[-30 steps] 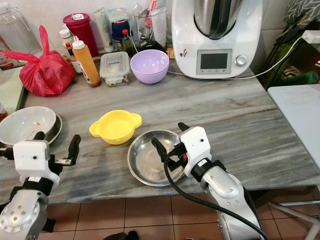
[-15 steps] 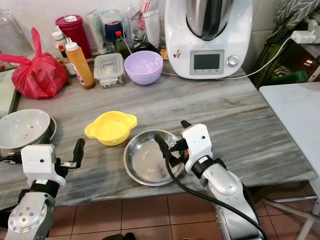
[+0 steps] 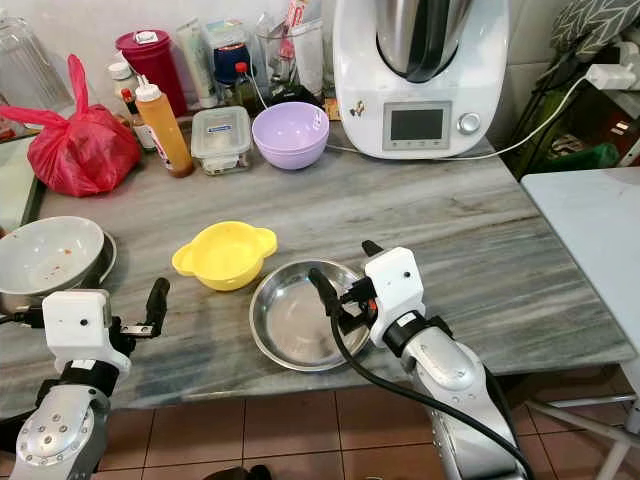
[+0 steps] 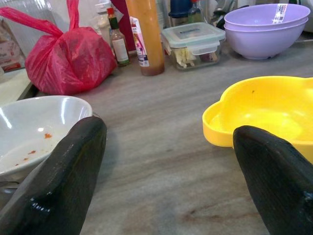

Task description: Setting the table

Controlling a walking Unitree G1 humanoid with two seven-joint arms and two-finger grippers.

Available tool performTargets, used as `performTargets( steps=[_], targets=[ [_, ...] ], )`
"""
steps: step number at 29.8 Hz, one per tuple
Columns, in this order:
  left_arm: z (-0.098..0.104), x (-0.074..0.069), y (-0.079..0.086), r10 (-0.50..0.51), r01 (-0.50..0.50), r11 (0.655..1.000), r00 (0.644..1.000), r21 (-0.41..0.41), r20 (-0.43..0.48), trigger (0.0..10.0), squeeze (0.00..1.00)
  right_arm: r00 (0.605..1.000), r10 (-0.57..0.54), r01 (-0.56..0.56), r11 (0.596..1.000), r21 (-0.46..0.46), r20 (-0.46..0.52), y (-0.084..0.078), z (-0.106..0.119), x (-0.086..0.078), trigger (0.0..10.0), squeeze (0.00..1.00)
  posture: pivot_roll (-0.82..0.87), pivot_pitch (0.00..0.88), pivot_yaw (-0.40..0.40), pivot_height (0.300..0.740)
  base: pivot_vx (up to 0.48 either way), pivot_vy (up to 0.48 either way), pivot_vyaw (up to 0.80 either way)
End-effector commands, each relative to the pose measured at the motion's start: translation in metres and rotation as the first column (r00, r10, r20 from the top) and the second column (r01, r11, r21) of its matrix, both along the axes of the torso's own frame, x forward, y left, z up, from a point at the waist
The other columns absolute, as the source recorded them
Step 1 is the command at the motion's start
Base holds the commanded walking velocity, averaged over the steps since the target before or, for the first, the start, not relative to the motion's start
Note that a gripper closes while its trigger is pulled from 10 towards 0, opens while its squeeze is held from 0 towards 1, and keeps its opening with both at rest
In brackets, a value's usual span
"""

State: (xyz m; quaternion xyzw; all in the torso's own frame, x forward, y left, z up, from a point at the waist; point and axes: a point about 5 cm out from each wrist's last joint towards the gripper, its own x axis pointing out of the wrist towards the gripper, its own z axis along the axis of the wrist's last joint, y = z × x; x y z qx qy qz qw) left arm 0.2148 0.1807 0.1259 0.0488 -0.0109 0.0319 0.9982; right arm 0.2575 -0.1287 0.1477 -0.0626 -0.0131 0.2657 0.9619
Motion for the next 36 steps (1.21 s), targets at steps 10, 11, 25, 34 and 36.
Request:
performTargets(
  steps=[10, 11, 25, 34, 36],
  targets=[
    [-0.005, 0.002, 0.003, 0.022, -0.021, 0.999, 0.999, 0.026, -0.025, 10.0, 0.00, 1.000, -0.001, 0.001, 1.000, 0.003, 0.000, 0.000, 0.000, 0.000, 10.0, 0.00, -0.09, 0.090, 0.074, 0.740, -0.036, 0.000, 0.00],
    [-0.006, 0.004, 0.003, 0.027, -0.026, 0.999, 0.999, 0.034, -0.033, 10.0, 0.00, 1.000, -0.004, 0.004, 1.000, 0.006, 0.001, 0.001, 0.000, 0.001, 10.0, 0.00, -0.09, 0.090, 0.074, 0.740, -0.364, 0.000, 0.00],
    [-0.007, 0.011, 0.002, 0.038, -0.036, 0.998, 0.999, 0.049, -0.039, 10.0, 0.00, 1.000, -0.012, 0.011, 1.000, 0.013, 0.006, 0.002, 0.001, 0.001, 10.0, 0.00, -0.09, 0.087, 0.079, 0.740, -0.391, 0.000, 0.00],
    [-0.007, 0.013, 0.002, 0.035, -0.033, 0.998, 0.999, 0.055, -0.039, 10.0, 0.00, 1.000, -0.018, 0.018, 1.000, 0.017, 0.011, 0.003, 0.002, 0.002, 10.0, 0.00, -0.09, 0.086, 0.082, 0.740, -0.404, 0.000, 0.00],
    [-0.007, 0.014, 0.003, 0.032, -0.030, 0.998, 0.999, 0.053, -0.037, 10.0, 0.00, 1.000, -0.020, 0.020, 1.000, 0.018, 0.014, 0.003, 0.003, 0.002, 10.0, 0.00, -0.09, 0.086, 0.082, 0.740, -0.336, 0.000, 0.00]
  ],
)
